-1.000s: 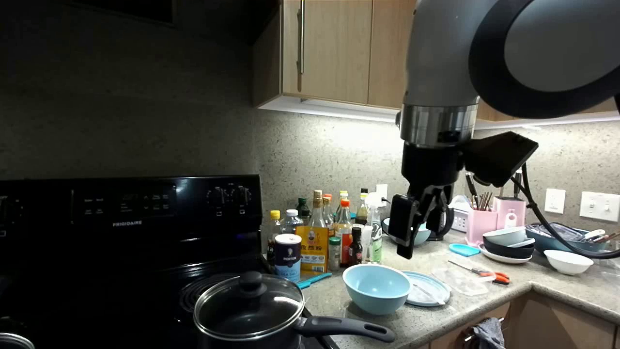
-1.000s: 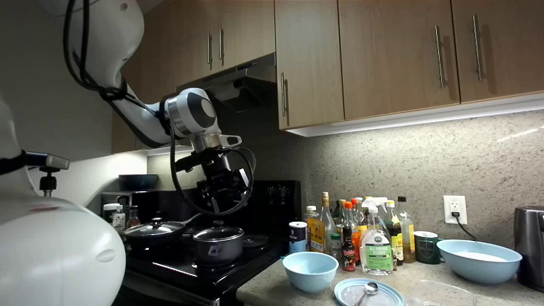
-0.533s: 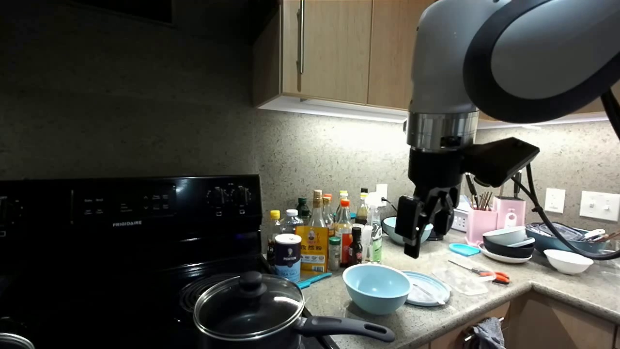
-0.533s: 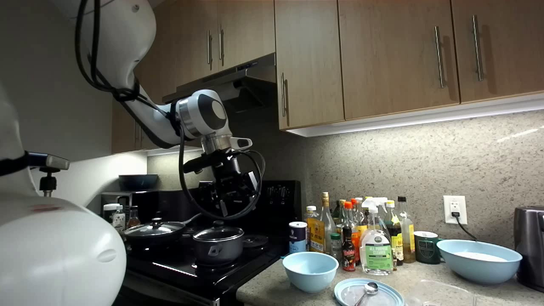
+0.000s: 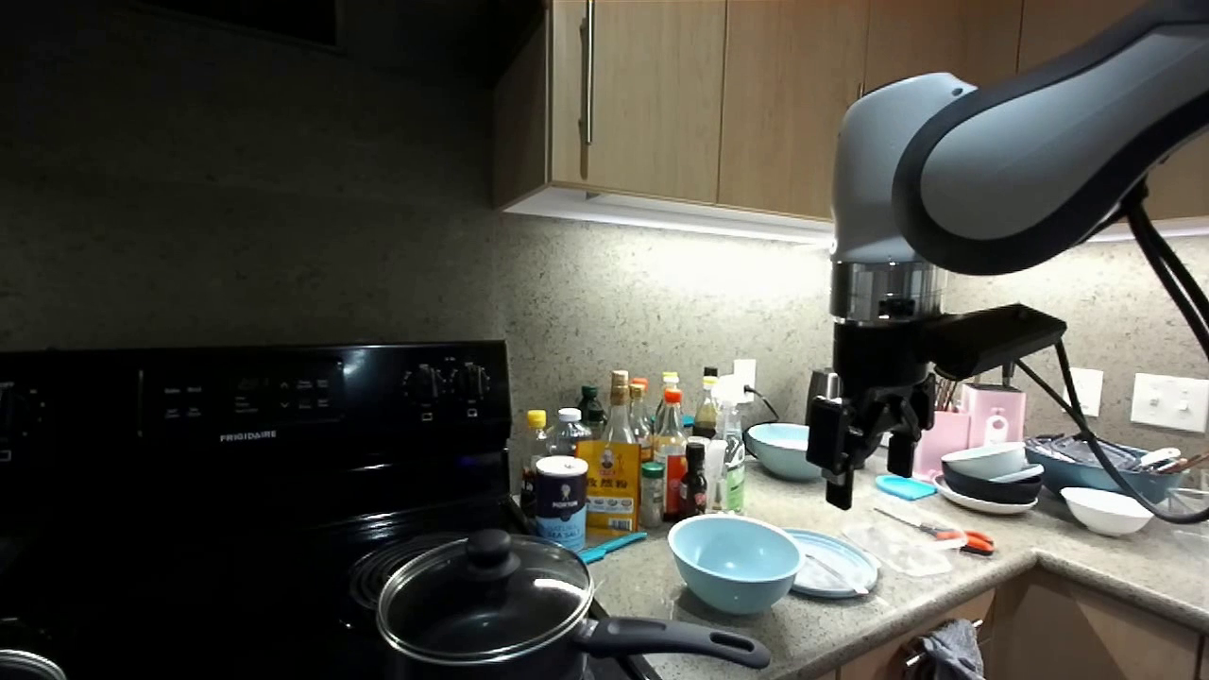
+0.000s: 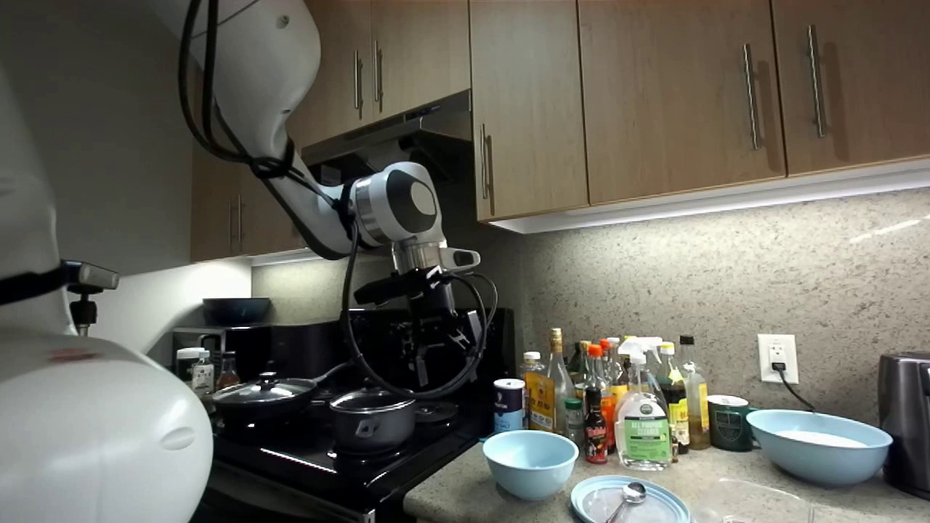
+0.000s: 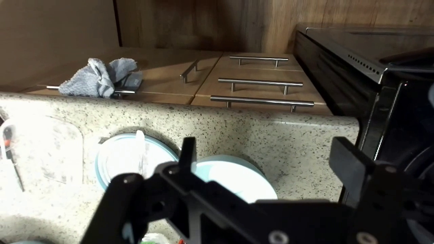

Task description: Put the silver spoon inside the bowl on the left.

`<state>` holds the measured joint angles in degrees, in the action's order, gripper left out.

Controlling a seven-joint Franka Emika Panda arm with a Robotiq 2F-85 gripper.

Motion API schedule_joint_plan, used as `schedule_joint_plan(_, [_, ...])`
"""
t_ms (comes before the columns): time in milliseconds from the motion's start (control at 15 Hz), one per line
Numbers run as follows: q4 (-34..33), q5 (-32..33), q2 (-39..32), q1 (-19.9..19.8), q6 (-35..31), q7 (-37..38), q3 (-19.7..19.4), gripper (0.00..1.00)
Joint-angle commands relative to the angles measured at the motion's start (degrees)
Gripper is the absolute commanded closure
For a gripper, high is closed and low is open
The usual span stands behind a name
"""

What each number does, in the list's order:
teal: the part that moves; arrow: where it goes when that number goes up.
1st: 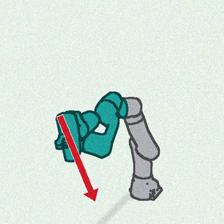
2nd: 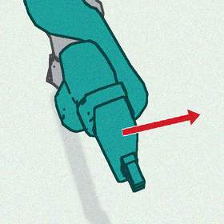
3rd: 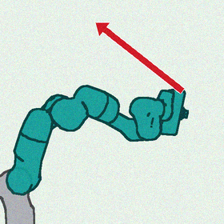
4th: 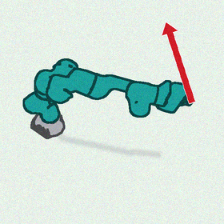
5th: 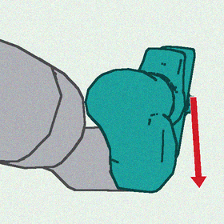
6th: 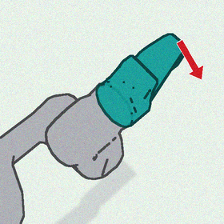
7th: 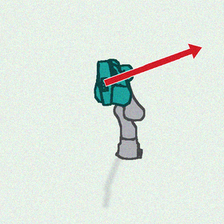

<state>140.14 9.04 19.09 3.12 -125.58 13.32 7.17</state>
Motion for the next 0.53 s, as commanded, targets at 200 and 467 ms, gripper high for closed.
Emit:
schedule_joint_plan(200, [-0.1,-0.1,0.1,0.0,0.1,-0.1,0.6,0.00])
schedule_joint_plan(467, [-0.7,0.2,-3.0,-3.3,1.9,0.1,-2.8,0.00])
